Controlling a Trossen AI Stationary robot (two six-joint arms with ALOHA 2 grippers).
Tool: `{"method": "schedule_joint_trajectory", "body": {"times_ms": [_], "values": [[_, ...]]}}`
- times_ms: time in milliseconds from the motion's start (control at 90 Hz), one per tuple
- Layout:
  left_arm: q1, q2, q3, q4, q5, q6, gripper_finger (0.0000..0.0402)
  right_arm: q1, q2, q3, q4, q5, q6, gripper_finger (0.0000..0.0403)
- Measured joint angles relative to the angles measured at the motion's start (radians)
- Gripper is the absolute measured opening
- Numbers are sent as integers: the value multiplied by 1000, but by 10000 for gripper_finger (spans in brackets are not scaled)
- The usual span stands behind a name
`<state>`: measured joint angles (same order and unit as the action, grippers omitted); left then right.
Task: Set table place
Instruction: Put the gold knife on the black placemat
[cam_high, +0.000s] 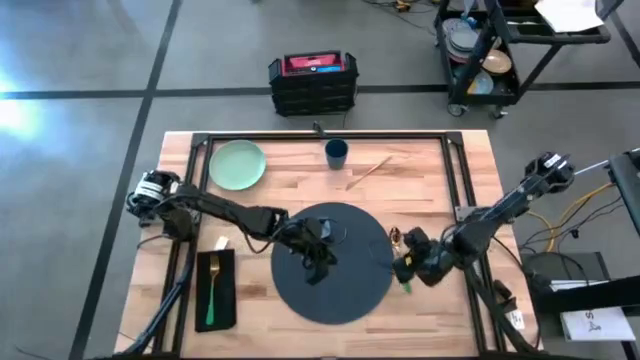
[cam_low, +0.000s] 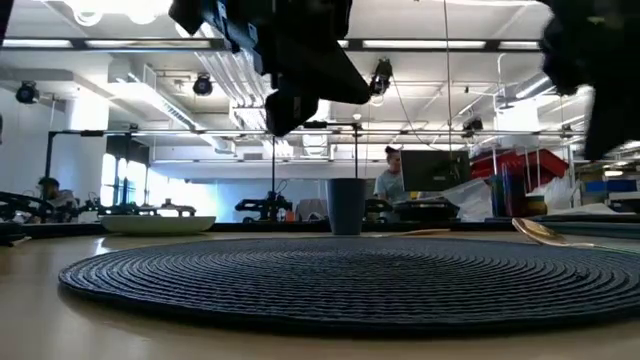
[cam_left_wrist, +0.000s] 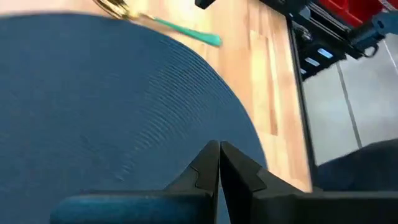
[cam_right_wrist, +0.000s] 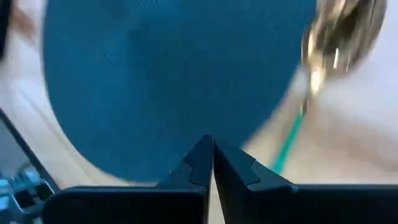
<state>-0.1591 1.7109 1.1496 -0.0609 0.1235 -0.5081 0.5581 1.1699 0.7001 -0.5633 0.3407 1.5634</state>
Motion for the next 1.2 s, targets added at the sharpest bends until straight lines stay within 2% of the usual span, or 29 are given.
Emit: {"method": "schedule_joint_trajectory", "body": {"times_ms": [222, 400, 567, 767, 922, 1033, 1200], "values": [[79, -21, 0, -1, 52, 90, 0, -299, -89, 101, -16, 0, -368, 0], [133, -30, 0, -10, 99, 177, 0, -599, -85, 222, -44, -41, -671, 0], [175, -34, 0, -36, 150, 255, 0, -907, 10, 383, -141, -169, -998, 0], [213, -38, 0, -148, 168, 352, 0, -1207, 227, 608, -312, -304, -1375, 2], [232, -38, 0, -223, 167, 392, 0, -1318, 409, 724, -385, -407, -1631, 41], [236, -38, 0, -253, 152, 395, 2, -1346, 520, 763, -385, -465, -1807, 99], [236, -38, 0, -288, 149, 395, 21, -1346, 646, 781, -409, -473, -2027, 191]]}}
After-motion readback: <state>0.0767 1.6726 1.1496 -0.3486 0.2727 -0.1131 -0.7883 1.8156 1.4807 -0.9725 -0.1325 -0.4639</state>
